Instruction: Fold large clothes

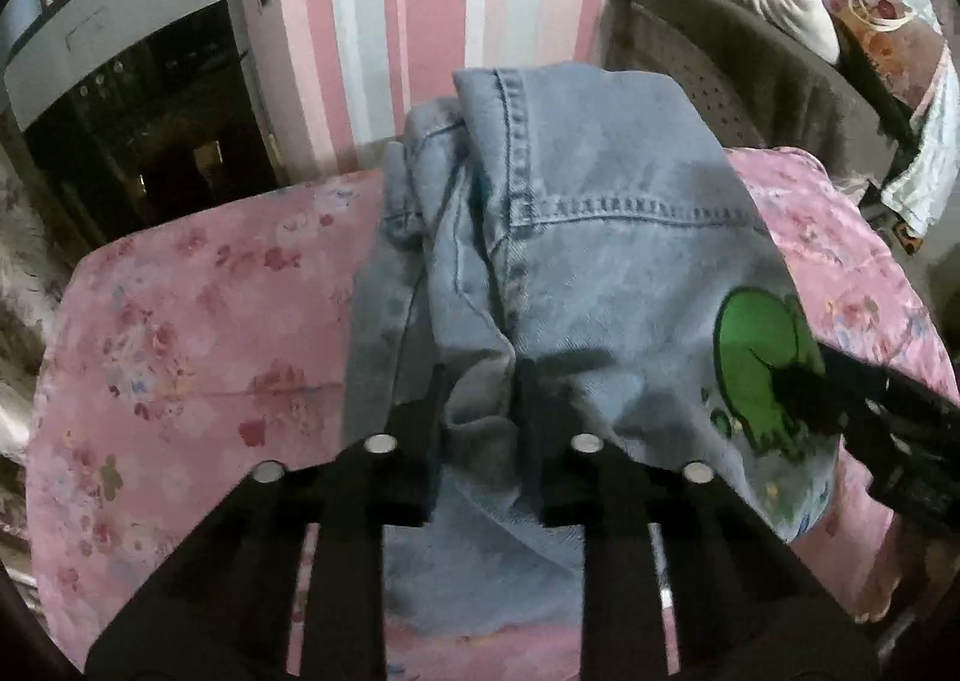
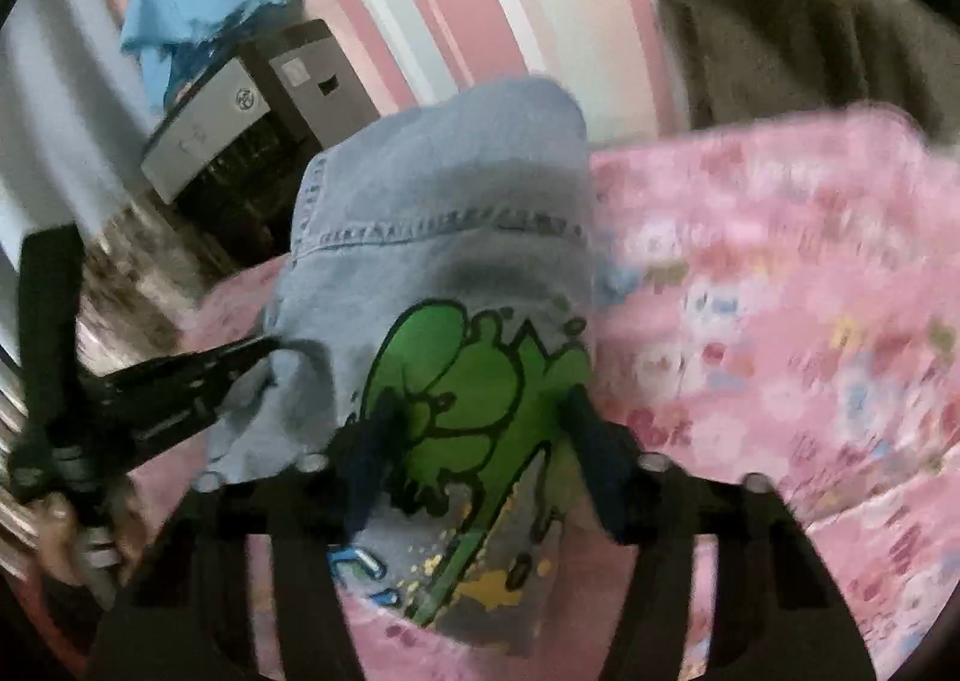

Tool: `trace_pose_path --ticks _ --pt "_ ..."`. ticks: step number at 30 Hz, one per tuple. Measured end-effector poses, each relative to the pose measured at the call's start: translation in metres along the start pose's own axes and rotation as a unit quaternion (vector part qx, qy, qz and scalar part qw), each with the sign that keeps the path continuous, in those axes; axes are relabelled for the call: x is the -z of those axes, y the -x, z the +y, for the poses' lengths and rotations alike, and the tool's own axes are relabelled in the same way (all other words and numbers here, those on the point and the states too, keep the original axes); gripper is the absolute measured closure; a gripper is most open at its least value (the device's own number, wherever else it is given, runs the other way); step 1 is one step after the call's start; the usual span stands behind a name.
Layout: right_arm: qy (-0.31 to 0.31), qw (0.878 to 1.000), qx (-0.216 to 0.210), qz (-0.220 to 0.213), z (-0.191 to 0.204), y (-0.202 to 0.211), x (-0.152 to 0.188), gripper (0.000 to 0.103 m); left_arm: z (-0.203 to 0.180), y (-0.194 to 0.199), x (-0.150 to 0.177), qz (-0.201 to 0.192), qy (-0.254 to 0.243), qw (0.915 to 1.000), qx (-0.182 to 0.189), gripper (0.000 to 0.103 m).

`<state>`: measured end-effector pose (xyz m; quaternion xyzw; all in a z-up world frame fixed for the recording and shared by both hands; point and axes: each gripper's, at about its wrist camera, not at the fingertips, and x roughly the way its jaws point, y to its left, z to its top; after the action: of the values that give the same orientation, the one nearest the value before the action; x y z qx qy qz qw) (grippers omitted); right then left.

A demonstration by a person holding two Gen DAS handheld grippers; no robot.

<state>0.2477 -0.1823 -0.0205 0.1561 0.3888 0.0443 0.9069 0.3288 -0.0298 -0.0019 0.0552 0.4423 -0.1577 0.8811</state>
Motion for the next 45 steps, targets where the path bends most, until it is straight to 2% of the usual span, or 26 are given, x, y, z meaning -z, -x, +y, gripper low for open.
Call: trace_pose_path --ticks 2,4,10,14,19,22,24,26,27,28,30,36,40,44,45 --pt "0.024 1.0 0.011 -0.008 0.014 0.005 0.0 0.069 0.007 0.009 0.01 -0.013 0.012 0.9998 -0.008 0.092" --pt "0.049 0.999 0.014 -0.007 0.027 0.008 0.001 0.072 0.012 0.013 0.022 -0.017 0.016 0.9997 -0.008 0.093" --pt "0.132 0.99 0.043 -0.003 0.063 0.01 0.022 0.072 0.015 0.029 0.069 -0.032 0.005 0.9986 -0.042 0.094" --pt "0.144 0.987 0.068 0.004 0.06 -0.008 0.025 0.071 0.017 0.015 0.073 -0.031 0.002 0.9983 -0.05 0.094" --pt "0.143 0.988 0.06 0.004 0.056 -0.008 0.023 0.069 0.012 0.012 0.073 -0.035 -0.016 0.9971 -0.065 0.094" --pt "0.124 0.991 0.047 -0.001 0.05 0.001 0.019 0.064 0.015 0.017 0.07 -0.033 0.0 0.998 -0.054 0.092" --pt "0.105 0.994 0.035 -0.007 0.046 0.009 0.018 0.053 0.019 0.026 0.067 -0.039 0.017 0.9978 -0.052 0.082" --pt "0.097 0.995 0.035 -0.013 0.044 0.015 0.019 0.04 0.021 0.037 0.065 -0.05 0.037 0.9953 -0.074 0.057" --pt "0.097 0.994 0.039 -0.017 0.043 0.018 0.019 0.038 0.024 0.039 0.064 -0.055 0.045 0.9937 -0.086 0.036" --pt "0.095 0.994 0.041 -0.022 0.042 0.021 0.02 0.033 0.028 0.043 0.063 -0.063 0.054 0.9921 -0.095 0.023" --pt "0.086 0.995 0.045 -0.026 0.037 0.025 0.021 0.029 0.033 0.049 0.062 -0.073 0.066 0.991 -0.091 0.014" --pt "0.04 0.999 0.037 -0.003 0.017 0.019 0.025 0.026 0.037 0.041 0.056 -0.067 0.08 0.9917 -0.075 0.013" --pt "0.018 0.999 0.022 0.016 0.01 0.008 0.033 0.026 0.037 0.012 0.059 -0.027 0.056 0.9959 -0.066 0.012" --pt "-0.003 0.999 -0.01 0.033 0.009 -0.009 0.036 0.024 0.05 0.0 0.063 -0.01 0.072 0.9973 -0.009 0.012" --pt "0.0 0.999 -0.002 0.033 0.011 -0.013 0.036 0.024 0.051 -0.004 0.064 -0.004 0.079 0.9968 0.007 0.013"
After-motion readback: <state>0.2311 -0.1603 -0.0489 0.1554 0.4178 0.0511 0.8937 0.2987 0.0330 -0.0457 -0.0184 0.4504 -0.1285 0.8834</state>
